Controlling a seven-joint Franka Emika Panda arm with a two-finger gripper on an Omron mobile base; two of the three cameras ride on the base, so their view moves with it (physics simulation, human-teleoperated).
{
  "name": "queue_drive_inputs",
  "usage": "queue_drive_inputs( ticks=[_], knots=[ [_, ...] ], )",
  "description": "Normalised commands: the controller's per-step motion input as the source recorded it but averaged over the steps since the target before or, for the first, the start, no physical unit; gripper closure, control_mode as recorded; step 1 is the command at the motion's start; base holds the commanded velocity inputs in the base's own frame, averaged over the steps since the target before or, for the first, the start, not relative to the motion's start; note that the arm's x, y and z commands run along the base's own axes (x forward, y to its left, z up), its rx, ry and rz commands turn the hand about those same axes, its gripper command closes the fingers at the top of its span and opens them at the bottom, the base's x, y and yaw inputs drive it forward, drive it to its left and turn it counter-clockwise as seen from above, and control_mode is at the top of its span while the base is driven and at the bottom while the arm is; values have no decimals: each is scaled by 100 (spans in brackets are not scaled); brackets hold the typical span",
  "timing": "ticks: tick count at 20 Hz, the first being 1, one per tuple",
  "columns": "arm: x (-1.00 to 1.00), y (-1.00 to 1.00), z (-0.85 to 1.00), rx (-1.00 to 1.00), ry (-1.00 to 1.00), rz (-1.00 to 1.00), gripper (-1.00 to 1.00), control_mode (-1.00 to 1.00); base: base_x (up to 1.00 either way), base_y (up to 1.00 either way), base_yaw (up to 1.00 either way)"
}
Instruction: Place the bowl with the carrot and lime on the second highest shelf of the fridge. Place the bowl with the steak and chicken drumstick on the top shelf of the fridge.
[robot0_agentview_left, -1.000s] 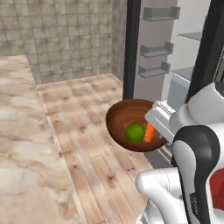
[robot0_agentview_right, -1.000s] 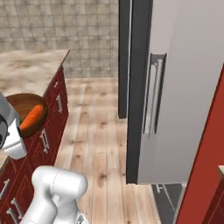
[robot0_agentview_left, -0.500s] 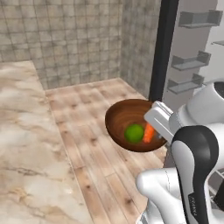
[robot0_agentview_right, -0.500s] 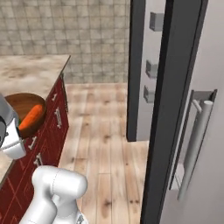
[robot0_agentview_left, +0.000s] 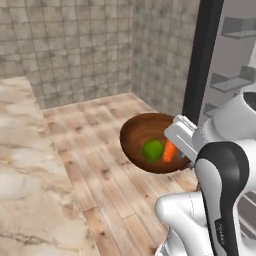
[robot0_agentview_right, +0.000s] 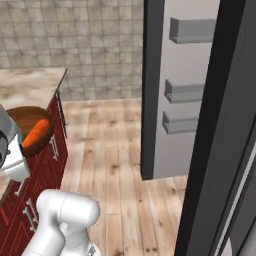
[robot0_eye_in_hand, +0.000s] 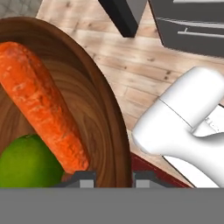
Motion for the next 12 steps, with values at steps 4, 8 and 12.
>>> queue_drive_inputs(
  ticks=[4,8,12],
  knots=[
    [0,0,0,0,0,0,100,100,37,27,-56],
    [0,0,0,0,0,0,100,100,43,30,-55],
    [0,0,0,0,0,0,100,100,57,40,-56]
  ],
)
